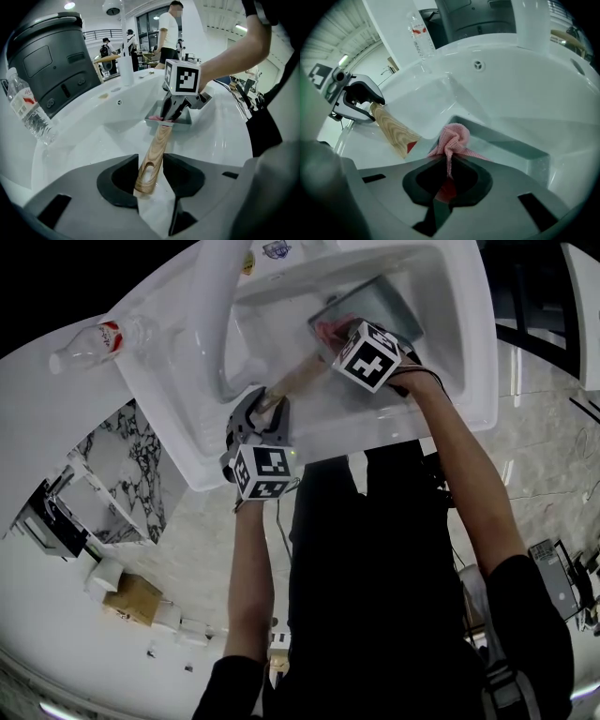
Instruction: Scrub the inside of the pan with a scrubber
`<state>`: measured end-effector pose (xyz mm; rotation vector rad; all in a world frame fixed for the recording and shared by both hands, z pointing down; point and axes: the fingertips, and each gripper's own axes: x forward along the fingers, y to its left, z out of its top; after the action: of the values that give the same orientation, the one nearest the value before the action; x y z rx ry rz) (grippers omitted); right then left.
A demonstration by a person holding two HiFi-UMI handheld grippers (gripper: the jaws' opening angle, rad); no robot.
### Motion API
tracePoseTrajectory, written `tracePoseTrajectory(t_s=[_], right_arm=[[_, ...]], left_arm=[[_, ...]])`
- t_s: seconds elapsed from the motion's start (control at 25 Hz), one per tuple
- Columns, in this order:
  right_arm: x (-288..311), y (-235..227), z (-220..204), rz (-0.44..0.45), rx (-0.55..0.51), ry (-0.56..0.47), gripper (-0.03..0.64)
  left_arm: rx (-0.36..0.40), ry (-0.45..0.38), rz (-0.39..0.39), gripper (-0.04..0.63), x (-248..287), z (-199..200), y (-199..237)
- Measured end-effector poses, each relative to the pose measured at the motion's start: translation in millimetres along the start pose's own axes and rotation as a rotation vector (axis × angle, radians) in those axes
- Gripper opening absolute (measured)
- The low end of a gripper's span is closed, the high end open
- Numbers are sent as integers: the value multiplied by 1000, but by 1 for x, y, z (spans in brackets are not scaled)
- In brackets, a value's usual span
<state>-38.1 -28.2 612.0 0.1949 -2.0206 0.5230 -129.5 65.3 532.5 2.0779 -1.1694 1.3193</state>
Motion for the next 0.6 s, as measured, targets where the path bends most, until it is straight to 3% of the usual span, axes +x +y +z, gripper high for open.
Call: tracePoseTrajectory(t_s=[0.32,0.6], right_arm=[[-2,-15,0,-78,63,-62,29],[-14,-76,-20,-264,94,-24,29]], left_arm=[[4,-2,0,181,-1,-1,-2],[12,0,-3,181,-1,-1,-3]])
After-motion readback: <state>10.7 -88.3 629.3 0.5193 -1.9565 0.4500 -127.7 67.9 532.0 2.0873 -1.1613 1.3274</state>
